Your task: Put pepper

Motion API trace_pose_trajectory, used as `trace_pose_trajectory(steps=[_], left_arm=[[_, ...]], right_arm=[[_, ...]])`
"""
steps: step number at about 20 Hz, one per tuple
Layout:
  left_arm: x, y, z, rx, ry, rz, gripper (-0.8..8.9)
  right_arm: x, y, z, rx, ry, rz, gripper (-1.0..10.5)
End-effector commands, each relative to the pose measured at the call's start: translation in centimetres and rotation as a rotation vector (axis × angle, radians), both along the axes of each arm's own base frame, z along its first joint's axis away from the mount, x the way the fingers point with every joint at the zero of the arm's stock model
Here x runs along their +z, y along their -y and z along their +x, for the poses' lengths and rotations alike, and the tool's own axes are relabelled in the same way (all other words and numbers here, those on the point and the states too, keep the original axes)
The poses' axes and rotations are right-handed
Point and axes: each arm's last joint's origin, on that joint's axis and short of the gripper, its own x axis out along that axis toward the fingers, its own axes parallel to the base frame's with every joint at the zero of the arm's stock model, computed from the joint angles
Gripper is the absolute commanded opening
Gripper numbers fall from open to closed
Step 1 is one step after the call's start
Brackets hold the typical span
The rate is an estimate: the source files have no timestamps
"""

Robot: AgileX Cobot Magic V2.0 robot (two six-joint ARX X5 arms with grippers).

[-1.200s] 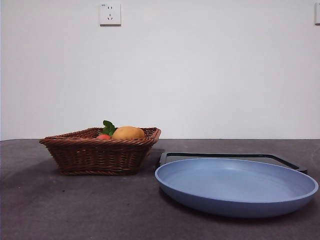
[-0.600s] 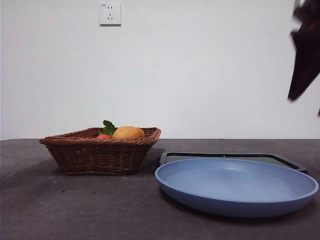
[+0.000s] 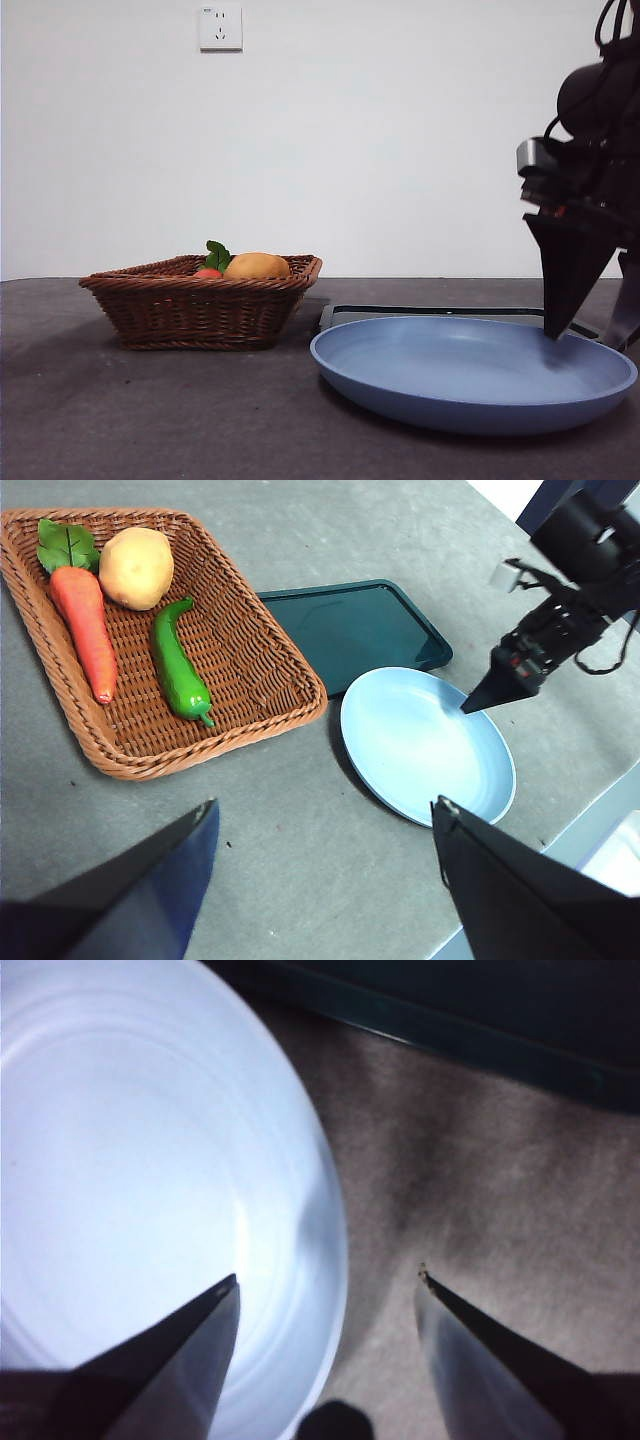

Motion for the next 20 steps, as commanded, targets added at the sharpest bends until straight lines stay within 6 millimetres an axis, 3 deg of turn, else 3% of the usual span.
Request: trace_pose_trajectory(steps=[1,7,11,14,17,20], left_arm=[[0.5,0.0,0.0,-0.01,0.03,0.002,3.71],[0.5,0.0,0.0,-0.008,0.03,0.003,3.71],[0.5,0.0,0.0,-0.001,0.02,-0.007,3.71],[0.5,0.0,0.1,0.004,0.015,-0.009,3.71],[0.4,0.0,0.9,0.01,-0.023,-0.024,3.71],[0.4,0.6,2.7,0.004,-0.05,0.005,3.71]], right_arm=[[-0.6,-0.2,0.6,0.006,-0.006,-0.007,2.9],[-1.4,-0.4,0.8,0.011,-0.029,-0.006,0.9],[-1.4,-0.4,0.7,0.01,-0.041,-0.008,0.0],[-1.3,-0.4,0.7,-0.001,-0.043,-0.001,0.0],[0.1,-0.3,0.2,-0.008,-0.011,0.008,0.0],[3.2,0.2,-0.9,-0.033,0.067,0.027,0.0]])
